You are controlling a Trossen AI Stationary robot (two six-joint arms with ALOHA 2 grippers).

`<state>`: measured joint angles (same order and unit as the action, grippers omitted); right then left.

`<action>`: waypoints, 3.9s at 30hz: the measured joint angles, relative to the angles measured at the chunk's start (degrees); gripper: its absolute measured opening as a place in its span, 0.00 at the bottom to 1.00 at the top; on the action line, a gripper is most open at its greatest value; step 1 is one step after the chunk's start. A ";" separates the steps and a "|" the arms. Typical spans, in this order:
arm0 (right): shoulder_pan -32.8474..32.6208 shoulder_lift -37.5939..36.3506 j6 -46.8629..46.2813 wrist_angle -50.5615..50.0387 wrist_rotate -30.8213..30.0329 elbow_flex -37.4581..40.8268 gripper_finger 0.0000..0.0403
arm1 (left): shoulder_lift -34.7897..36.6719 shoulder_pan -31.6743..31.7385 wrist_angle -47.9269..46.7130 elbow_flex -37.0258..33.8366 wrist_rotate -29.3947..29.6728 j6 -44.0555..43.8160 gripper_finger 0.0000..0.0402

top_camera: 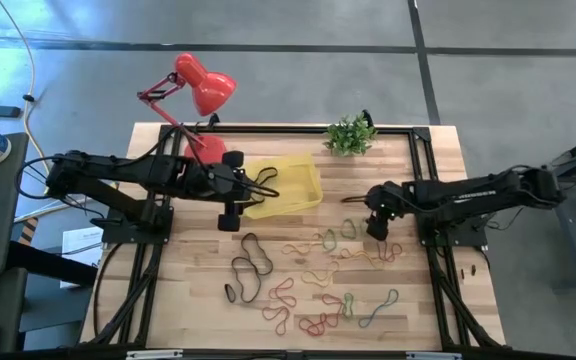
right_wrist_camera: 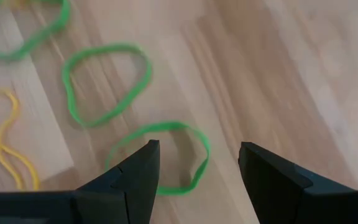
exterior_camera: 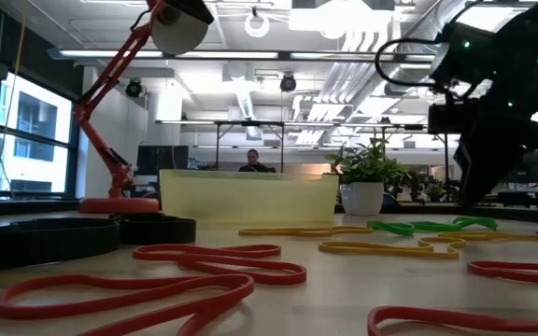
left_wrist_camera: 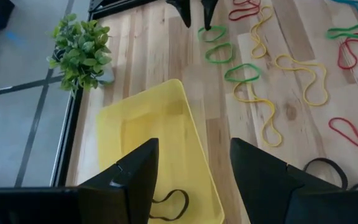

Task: Pick and place rubber bands into bin
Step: Put the green rubber band into the yellow bin, then put the black rubber band into the yellow bin

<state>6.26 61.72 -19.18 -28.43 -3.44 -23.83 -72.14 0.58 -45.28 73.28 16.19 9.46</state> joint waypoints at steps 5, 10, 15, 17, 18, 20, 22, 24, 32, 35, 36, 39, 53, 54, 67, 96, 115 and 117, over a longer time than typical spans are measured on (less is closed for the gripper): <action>-0.02 4.80 -1.18 0.03 0.56 0.00 0.52 | 0.00 0.02 0.01 0.00 0.04 -0.77 0.47; 0.17 9.31 -3.18 1.33 1.20 -0.28 0.52 | -0.01 0.02 0.02 0.00 0.04 -0.79 0.47; 0.26 11.09 -4.56 2.77 1.77 -0.28 0.51 | -0.02 0.04 0.04 -0.02 0.04 -0.79 0.47; 0.29 11.11 -5.27 2.78 1.69 -0.26 0.50 | -0.02 0.07 0.04 -0.02 0.04 -0.79 0.47; 0.29 11.12 -5.43 2.78 1.75 -0.26 0.49 | -0.02 0.07 0.04 -0.02 0.04 -0.79 0.47; 0.38 11.13 -6.04 2.76 1.79 -0.24 0.46 | -0.02 0.07 0.07 -0.02 0.04 -0.81 0.47; 1.03 11.16 -6.35 2.59 2.23 -0.22 0.42 | -0.02 0.07 0.09 -0.02 0.04 -0.81 0.47; 2.21 11.16 -6.36 2.43 3.14 -0.24 0.40 | -0.02 0.07 0.09 -0.02 0.08 -0.86 0.47; 7.05 11.20 -5.06 2.15 7.16 -0.21 0.23 | -0.02 0.07 0.09 -0.02 0.35 -0.95 0.47; 7.70 11.20 -4.85 2.01 7.35 -0.15 0.12 | -0.04 0.07 0.09 -0.04 0.37 -0.96 0.47; 7.74 11.23 -4.83 1.97 7.21 -0.13 0.08 | -0.04 0.07 0.09 -0.04 0.39 -0.96 0.47; 7.76 11.25 -4.80 1.96 7.10 -0.11 0.01 | -0.04 0.07 0.09 -0.04 0.56 -0.96 0.47; 7.56 7.38 -6.39 1.98 9.58 -5.12 0.00 | -0.07 0.09 0.03 -0.04 1.18 -1.06 0.47; 7.54 7.13 -6.36 1.43 9.55 -5.62 0.00 | -0.07 0.09 0.03 -0.04 1.20 -1.09 0.47; 7.39 6.15 -0.80 0.16 8.47 -17.70 0.00 | -0.07 0.15 -0.37 -0.04 1.46 -0.96 0.47; 12.72 31.45 7.38 26.08 3.17 -34.07 0.00 | -0.12 0.15 -0.34 -0.04 5.94 -2.25 0.47; 15.19 36.43 4.44 24.76 10.69 -36.10 0.35 | -0.15 0.15 -2.13 -0.06 5.95 -2.58 0.47; 15.14 36.43 6.11 24.42 13.26 -36.89 0.41 | -0.15 0.15 -4.10 -0.07 5.20 -2.43 0.47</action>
<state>21.40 98.15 -13.08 -4.01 9.82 -60.72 -72.29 0.73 -49.37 73.21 21.38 7.03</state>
